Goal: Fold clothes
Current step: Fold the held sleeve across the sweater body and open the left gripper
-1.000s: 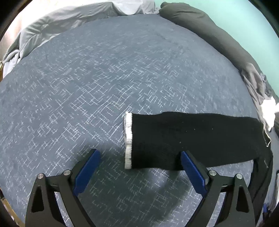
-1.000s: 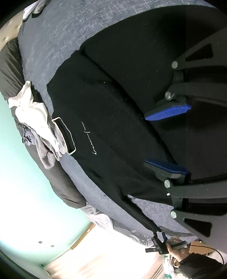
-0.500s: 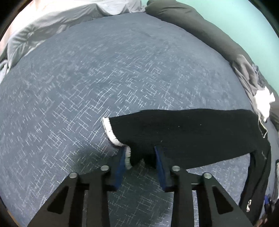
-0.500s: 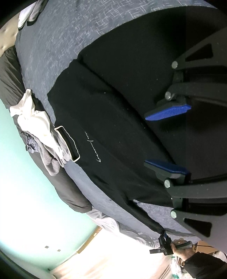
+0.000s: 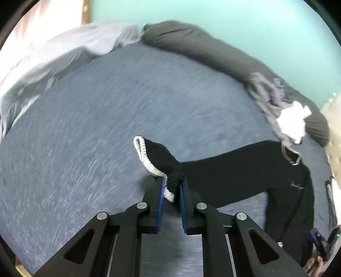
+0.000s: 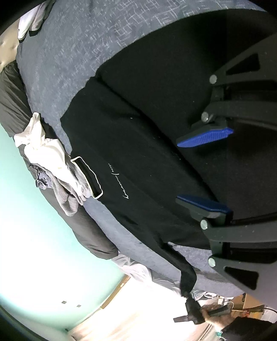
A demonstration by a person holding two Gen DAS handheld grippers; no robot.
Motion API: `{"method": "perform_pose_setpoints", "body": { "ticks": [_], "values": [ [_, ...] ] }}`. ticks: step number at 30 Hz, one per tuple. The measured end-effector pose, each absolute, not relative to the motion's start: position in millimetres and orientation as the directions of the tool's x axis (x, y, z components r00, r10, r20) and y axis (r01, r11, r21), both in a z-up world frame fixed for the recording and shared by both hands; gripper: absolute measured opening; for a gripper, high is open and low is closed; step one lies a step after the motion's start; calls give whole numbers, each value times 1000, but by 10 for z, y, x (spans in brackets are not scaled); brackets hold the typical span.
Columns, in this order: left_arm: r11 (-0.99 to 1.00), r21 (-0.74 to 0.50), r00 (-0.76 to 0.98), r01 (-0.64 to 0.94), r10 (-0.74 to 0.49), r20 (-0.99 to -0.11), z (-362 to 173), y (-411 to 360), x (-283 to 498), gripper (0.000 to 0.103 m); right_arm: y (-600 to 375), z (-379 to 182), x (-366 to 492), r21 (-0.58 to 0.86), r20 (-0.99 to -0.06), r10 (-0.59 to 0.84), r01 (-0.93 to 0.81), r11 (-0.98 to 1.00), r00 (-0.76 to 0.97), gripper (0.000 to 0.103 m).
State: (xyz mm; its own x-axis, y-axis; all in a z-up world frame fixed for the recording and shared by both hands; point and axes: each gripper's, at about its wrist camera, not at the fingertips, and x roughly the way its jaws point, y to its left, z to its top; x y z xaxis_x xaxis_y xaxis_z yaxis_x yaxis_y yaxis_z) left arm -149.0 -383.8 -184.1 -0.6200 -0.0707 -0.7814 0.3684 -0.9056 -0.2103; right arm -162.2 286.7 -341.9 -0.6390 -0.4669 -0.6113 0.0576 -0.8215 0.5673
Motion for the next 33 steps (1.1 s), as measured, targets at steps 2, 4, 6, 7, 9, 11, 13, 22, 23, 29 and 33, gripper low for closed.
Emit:
{"method": "perform_pose_setpoints", "body": {
  "ticks": [2,4,6,7,9,11,13,22,23,29,33],
  "values": [
    [-923,-209,-646,324,-54,-762,-1606,-3630,-1504,13,2904,-3420,-1617,576,-606,-470,53,-815,-641,47],
    [-937,-209,-666,281,-34,-745,-1407,-3405,-1515,13,2953,-3417,-1611,587,-601,-472,45,-809,-645,47],
    [-951,-212,-684,226,-1,-729,-1246,-3118,-1642,13,3001,-3411,-1607,597,-596,-477,41,-801,-647,47],
    [-957,-213,-692,199,17,-722,-1174,-2969,-1714,13,3028,-3407,-1604,603,-592,-478,37,-797,-649,47],
    [-966,-213,-700,149,49,-713,-1077,-2683,-1846,13,3084,-3393,-1599,614,-585,-480,30,-789,-654,47],
    [-972,-211,-703,100,81,-707,-997,-2400,-1974,13,3145,-3374,-1592,624,-577,-481,24,-781,-660,47],
    [-976,-211,-706,44,119,-698,-898,-2067,-2115,13,3206,-3357,-1584,633,-569,-483,20,-774,-666,47],
    [-964,-209,-684,-161,262,-681,-605,-682,-2378,13,3501,-3355,-1537,671,-545,-479,-15,-741,-688,47],
    [-959,-213,-676,-187,283,-680,-600,-518,-2394,13,3531,-3356,-1530,675,-543,-480,-17,-738,-689,47],
    [-920,-240,-612,-310,386,-690,-776,350,-2423,13,3713,-3391,-1513,694,-541,-474,-51,-718,-695,47],
    [-898,-246,-532,-365,417,-737,-1197,839,-2415,13,3792,-3426,-1514,703,-544,-476,-65,-708,-691,47]
  ]
}}
